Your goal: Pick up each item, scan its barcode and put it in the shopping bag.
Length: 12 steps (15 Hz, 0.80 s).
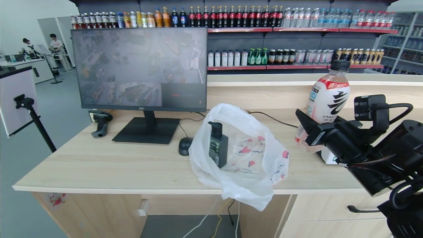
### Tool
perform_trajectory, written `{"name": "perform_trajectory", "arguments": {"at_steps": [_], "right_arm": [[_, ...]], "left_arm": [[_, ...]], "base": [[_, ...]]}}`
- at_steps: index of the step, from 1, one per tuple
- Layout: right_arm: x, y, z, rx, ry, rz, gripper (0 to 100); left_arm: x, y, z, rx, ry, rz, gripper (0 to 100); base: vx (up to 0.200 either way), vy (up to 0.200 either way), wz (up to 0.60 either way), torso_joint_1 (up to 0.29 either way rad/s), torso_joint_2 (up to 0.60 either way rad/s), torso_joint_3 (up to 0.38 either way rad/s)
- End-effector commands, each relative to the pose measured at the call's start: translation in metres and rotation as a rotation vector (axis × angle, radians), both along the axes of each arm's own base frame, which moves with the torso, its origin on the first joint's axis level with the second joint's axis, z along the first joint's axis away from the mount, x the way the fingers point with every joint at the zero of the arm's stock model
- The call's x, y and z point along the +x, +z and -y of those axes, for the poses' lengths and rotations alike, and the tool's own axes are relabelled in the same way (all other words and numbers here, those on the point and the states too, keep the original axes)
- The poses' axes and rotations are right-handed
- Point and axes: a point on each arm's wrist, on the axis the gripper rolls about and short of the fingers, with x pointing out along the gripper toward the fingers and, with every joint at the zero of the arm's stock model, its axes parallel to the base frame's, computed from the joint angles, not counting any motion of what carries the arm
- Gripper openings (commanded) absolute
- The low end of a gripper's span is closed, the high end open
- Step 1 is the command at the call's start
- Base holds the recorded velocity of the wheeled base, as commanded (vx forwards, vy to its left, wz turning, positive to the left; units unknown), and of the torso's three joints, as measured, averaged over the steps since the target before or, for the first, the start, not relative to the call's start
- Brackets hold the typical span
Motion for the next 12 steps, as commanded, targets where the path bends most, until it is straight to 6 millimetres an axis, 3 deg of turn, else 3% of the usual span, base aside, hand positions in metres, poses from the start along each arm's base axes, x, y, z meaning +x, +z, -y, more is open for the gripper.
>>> {"name": "perform_trajectory", "arguments": {"at_steps": [1, 7, 12], "right_arm": [[-0.004, 0.001, 0.001, -0.002, 0.0, -0.003, 0], [-0.003, 0.004, 0.001, 0.005, 0.002, 0.011, 0], [0.004, -0.007, 0.004, 0.037, -0.01, -0.039, 0]], "left_arm": [[0.0, 0.0, 0.0, 0.001, 0.0, 0.004, 100], [0.0, 0.0, 0.0, 0.024, -0.001, 0.004, 100], [0.0, 0.0, 0.0, 0.024, -0.001, 0.004, 100]], "base": [[0.0, 0.0, 0.6, 0.002, 0.01, 0.002], [0.0, 0.0, 0.0, 0.0, 0.0, 0.0], [0.0, 0.0, 0.0, 0.0, 0.0, 0.0]]}}
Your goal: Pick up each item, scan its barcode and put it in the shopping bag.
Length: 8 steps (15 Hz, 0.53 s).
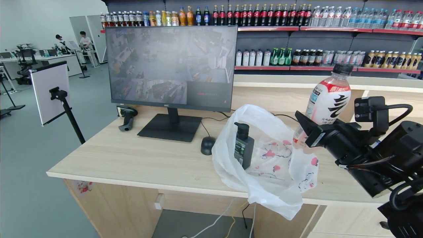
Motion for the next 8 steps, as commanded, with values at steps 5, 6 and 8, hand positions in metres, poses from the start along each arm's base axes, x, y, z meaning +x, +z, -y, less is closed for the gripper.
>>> {"name": "perform_trajectory", "arguments": {"at_steps": [5, 6, 8], "right_arm": [[0.037, -0.022, -0.005, -0.003, -0.021, -0.046, 0], [0.044, -0.026, -0.004, -0.004, -0.032, -0.051, 0], [0.053, -0.035, -0.006, -0.01, -0.035, -0.07, 0]], "left_arm": [[0.0, 0.0, 0.0, 0.0, 0.0, -0.002, 100], [0.0, 0.0, 0.0, 0.0, 0.0, -0.002, 100], [0.0, 0.0, 0.0, 0.003, 0.0, -0.002, 100]], "base": [[0.0, 0.0, 0.0, 0.0, 0.0, 0.0], [0.0, 0.0, 0.0, 0.0, 0.0, 0.0], [0.0, 0.0, 0.0, 0.0, 0.0, 0.0]]}}
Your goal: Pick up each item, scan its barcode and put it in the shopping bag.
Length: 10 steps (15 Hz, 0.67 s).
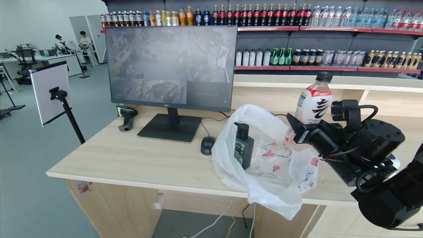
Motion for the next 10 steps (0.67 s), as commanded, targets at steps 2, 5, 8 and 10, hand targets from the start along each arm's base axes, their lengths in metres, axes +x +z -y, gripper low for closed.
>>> {"name": "perform_trajectory", "arguments": {"at_steps": [2, 5, 8, 10], "right_arm": [[0.017, -0.018, -0.008, -0.011, 0.008, -0.033, 0], [0.04, -0.016, -0.029, 0.001, 0.044, 0.024, 0], [0.036, -0.021, -0.047, -0.002, 0.092, 0.014, 0], [0.042, -0.029, -0.052, -0.008, 0.097, 0.002, 0]], "left_arm": [[0.0, 0.0, 0.0, 0.0, 0.0, 0.001, 100], [0.0, 0.0, 0.0, 0.0, -0.001, -0.002, 100], [0.0, 0.0, 0.0, 0.0, -0.001, -0.002, 100], [0.0, 0.0, 0.0, 0.0, -0.001, -0.002, 100]], "base": [[0.0, 0.0, 0.0, 0.0, 0.0, 0.0], [0.0, 0.0, 0.0, 0.0, 0.0, 0.0], [0.0, 0.0, 0.0, 0.0, 0.0, 0.0], [0.0, 0.0, 0.0, 0.0, 0.0, 0.0]]}}
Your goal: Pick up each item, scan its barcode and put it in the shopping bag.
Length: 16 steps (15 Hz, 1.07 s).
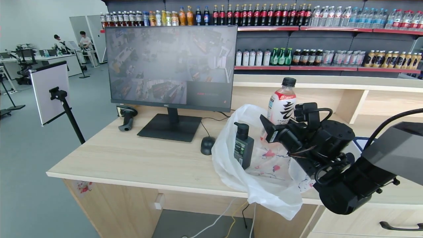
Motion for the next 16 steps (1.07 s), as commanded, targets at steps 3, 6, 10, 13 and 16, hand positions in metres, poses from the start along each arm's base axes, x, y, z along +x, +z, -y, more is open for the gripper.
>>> {"name": "perform_trajectory", "arguments": {"at_steps": [3, 6, 10, 13, 16], "right_arm": [[0.005, -0.014, -0.005, -0.014, 0.009, -0.031, 0], [0.01, -0.023, -0.004, -0.02, -0.001, -0.046, 0], [0.012, -0.03, -0.008, -0.027, 0.007, -0.062, 0], [0.012, -0.036, -0.007, -0.035, 0.004, -0.081, 0], [0.014, -0.048, -0.008, -0.046, 0.004, -0.11, 0]], "left_arm": [[0.0, 0.0, 0.0, 0.0, 0.0, 0.001, 100], [0.0, 0.0, 0.0, 0.0, 0.0, 0.001, 100], [0.0, 0.0, 0.0, -0.002, 0.0, 0.001, 100], [0.0, 0.0, 0.0, -0.002, 0.0, 0.001, 100], [0.0, 0.0, 0.0, -0.003, 0.0, 0.001, 100]], "base": [[0.0, 0.0, 0.0, 0.0, 0.0, 0.0], [0.0, 0.0, 0.0, 0.0, 0.0, 0.0], [0.0, 0.0, 0.0, 0.0, 0.0, 0.0], [0.0, 0.0, 0.0, 0.0, 0.0, 0.0], [0.0, 0.0, 0.0, 0.0, 0.0, 0.0]]}}
